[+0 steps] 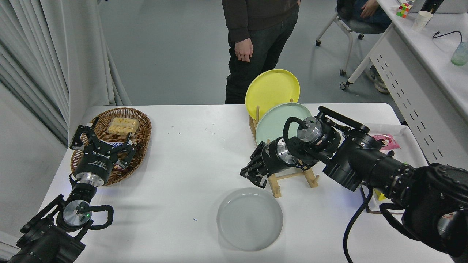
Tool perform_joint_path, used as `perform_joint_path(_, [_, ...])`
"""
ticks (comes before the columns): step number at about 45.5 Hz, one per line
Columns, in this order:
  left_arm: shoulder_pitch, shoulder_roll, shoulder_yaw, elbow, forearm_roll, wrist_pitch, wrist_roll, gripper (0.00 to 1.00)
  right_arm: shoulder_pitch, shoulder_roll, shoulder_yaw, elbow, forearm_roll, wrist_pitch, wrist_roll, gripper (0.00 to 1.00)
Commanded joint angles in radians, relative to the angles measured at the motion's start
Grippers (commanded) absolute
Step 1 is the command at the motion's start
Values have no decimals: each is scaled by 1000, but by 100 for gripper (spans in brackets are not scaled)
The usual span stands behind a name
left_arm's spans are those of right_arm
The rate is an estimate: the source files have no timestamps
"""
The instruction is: Place the plate on the table
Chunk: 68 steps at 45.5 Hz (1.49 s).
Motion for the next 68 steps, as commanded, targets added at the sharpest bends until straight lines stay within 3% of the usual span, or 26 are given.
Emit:
perform_joint_path(1, [0,0,0,0,0,0,0,98,22,0,2,16,0,115,-6,5])
perform_joint_path(7, [0,0,0,0,0,0,-1,98,47,0,16,36,-2,163,-75,5])
perform_joint_path(19, [0,0,0,0,0,0,0,98,90,0,43,71,0,434,-95,6])
perform_joint_path(25, [0,0,0,0,0,0,-1,98,101,-8,62,73,1,636,-95,14])
perform_joint_path(28, [0,0,0,0,0,0,-1,98,111,-38,74,55,3,759,-95,9])
perform_joint_path(32, [0,0,0,0,0,0,-1,98,147,-66,88,38,1,856,-95,12])
perform_joint_path(34, [0,0,0,0,0,0,-1,98,154,-80,101,25,1,899,-95,19])
perform_joint_path(37, [0,0,0,0,0,0,0,98,168,-98,112,1,-2,963,-95,51])
perform_joint_path(38, [0,0,0,0,0,0,-1,98,173,-104,112,-11,-2,983,-95,72])
perform_joint_path(39, [0,0,0,0,0,0,-1,98,177,-110,112,-24,-2,1005,-95,100])
perform_joint_path(42, [0,0,0,0,0,0,-1,98,202,-146,127,-56,-2,1080,-95,100])
perform_joint_path(56, [0,0,0,0,0,0,0,98,180,-207,367,-57,-4,1155,-73,100])
perform_joint_path(68, [0,0,0,0,0,0,0,98,81,-321,405,-41,-8,1155,178,100])
